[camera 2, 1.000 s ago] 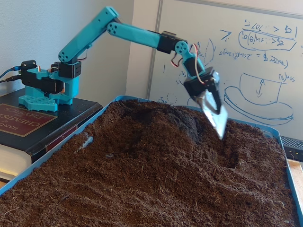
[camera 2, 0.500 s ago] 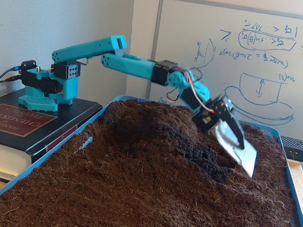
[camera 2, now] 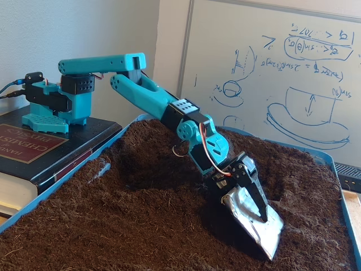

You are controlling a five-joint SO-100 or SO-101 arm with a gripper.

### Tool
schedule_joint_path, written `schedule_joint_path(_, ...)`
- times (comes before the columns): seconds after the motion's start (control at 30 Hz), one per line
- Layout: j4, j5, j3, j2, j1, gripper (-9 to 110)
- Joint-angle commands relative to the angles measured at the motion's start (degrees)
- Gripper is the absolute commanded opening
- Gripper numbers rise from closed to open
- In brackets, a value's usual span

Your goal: Build a berm.

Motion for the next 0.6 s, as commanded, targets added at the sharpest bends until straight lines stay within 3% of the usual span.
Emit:
schedule_joint_path(0.0, 0.18, 2.99, 3.78, -2.29, -0.26, 1)
schedule_joint_path(0.27, 0.44, 6.06, 22.15, 1.76, -3.16, 1)
schedule_joint_path(0.57, -0.18, 5.10, 49.48, 19.42, -3.60, 1)
